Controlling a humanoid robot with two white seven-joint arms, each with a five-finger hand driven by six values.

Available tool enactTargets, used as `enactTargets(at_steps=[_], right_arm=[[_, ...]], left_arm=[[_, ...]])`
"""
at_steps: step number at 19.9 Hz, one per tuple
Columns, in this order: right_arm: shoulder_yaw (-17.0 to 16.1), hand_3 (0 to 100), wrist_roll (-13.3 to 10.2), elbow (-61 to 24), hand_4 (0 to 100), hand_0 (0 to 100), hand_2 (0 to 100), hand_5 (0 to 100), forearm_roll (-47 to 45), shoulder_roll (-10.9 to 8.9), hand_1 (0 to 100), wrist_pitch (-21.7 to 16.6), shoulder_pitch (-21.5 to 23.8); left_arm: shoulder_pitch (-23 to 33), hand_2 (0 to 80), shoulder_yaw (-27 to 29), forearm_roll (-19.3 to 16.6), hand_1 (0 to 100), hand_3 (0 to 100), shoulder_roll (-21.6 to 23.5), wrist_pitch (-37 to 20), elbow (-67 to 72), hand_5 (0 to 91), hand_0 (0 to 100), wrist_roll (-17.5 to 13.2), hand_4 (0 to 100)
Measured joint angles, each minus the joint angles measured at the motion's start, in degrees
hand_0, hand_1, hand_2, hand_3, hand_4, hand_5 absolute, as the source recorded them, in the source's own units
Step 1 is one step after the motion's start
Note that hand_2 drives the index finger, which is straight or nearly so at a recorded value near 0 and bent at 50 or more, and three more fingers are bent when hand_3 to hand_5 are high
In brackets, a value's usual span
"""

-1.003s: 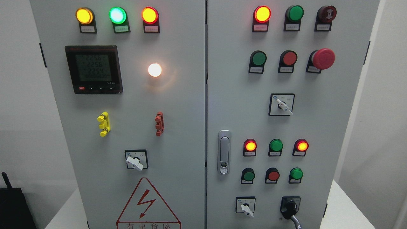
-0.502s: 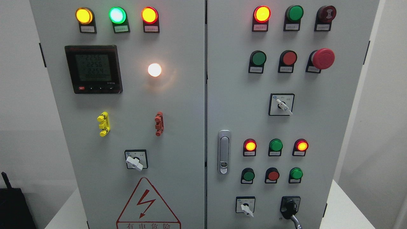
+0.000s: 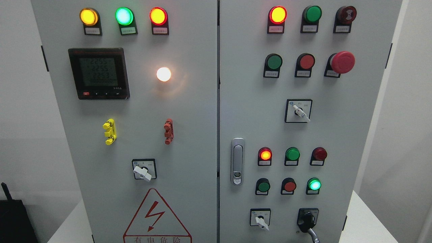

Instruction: Trip black knob to open circuit

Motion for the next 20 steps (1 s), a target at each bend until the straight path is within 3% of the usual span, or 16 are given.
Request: enactTargets(at_steps=[20], right_arm=[[-1.41, 85, 0.26, -0.07, 78, 74, 0, 78, -0.11, 0.00, 65, 0.02, 0.12]], left_arm=[[0.00, 0.0, 0.00, 0.00, 39, 0, 0.00, 0.00, 0.00, 0.0, 12, 0.00, 0]])
